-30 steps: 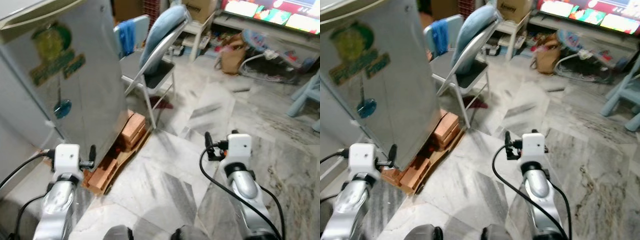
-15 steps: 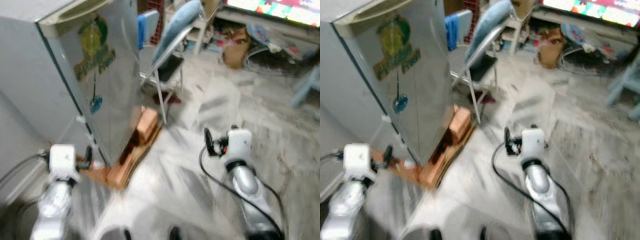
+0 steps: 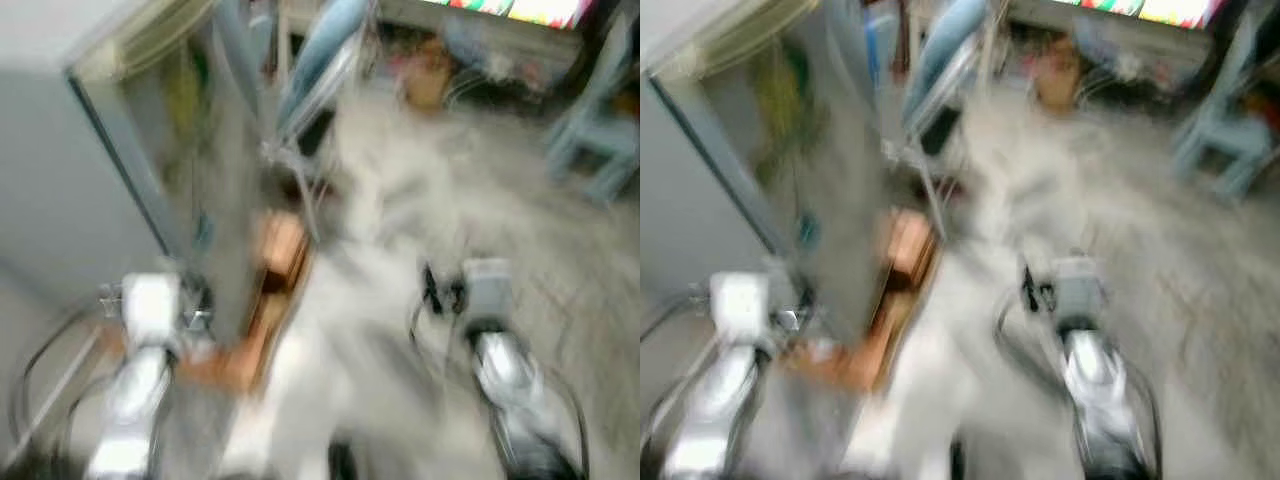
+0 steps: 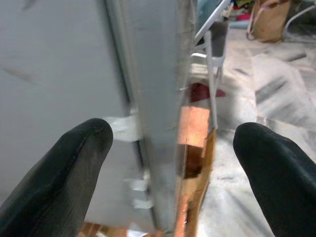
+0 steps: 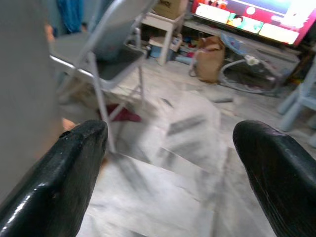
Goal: Restocking fridge
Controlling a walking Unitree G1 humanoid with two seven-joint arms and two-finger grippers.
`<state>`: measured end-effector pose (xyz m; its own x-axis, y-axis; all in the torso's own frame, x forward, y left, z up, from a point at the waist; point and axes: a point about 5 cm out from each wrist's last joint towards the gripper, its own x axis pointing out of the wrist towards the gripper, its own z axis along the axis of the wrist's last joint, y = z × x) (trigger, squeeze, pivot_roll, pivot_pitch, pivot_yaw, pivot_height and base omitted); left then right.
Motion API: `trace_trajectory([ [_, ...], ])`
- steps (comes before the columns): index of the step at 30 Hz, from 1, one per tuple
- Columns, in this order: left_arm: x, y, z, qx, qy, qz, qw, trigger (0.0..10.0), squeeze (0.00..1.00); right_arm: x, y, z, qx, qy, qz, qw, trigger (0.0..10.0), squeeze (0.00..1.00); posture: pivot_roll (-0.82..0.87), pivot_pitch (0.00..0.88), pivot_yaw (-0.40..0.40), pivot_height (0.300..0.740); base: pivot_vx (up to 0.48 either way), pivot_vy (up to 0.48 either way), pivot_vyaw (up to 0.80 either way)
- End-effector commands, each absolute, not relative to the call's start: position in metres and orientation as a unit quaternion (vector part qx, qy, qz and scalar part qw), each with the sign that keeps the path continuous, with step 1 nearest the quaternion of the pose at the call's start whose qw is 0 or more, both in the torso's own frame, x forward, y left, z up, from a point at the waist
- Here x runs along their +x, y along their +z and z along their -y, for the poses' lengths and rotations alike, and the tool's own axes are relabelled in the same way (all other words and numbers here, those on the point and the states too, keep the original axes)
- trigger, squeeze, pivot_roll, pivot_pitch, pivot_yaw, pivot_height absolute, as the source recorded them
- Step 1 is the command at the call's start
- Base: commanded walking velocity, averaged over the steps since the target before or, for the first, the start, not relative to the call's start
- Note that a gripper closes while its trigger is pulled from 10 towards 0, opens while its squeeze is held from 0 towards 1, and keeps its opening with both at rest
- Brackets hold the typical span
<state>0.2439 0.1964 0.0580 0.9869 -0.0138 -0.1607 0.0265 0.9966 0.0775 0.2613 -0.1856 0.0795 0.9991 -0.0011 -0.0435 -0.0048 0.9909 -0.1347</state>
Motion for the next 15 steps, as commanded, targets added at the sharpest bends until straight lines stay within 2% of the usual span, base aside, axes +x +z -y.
trace_trajectory([
  [1,0.24,0.057,-0.204,0.043,-0.006,-0.088,0.995,10.0,0.0,0.263,0.082,0.181,-0.067,0.008,-0.017,0.998,10.0,0.0,0.03,0.131,-0.046,0.74,0.0,0.0,-0.4],
  [10,0.244,0.062,-0.205,0.042,-0.004,-0.079,0.996,10.0,0.0,0.263,0.084,0.182,-0.073,0.008,-0.015,0.997,10.0,0.0,0.03,0.159,-0.041,0.74,0.0,0.0,-0.76],
  [15,0.25,0.066,-0.198,0.021,-0.036,-0.073,0.996,10.0,0.0,0.26,0.08,0.183,-0.072,0.007,-0.022,0.997,10.0,0.0,0.03,0.165,-0.044,0.74,0.0,0.0,0.0],
])
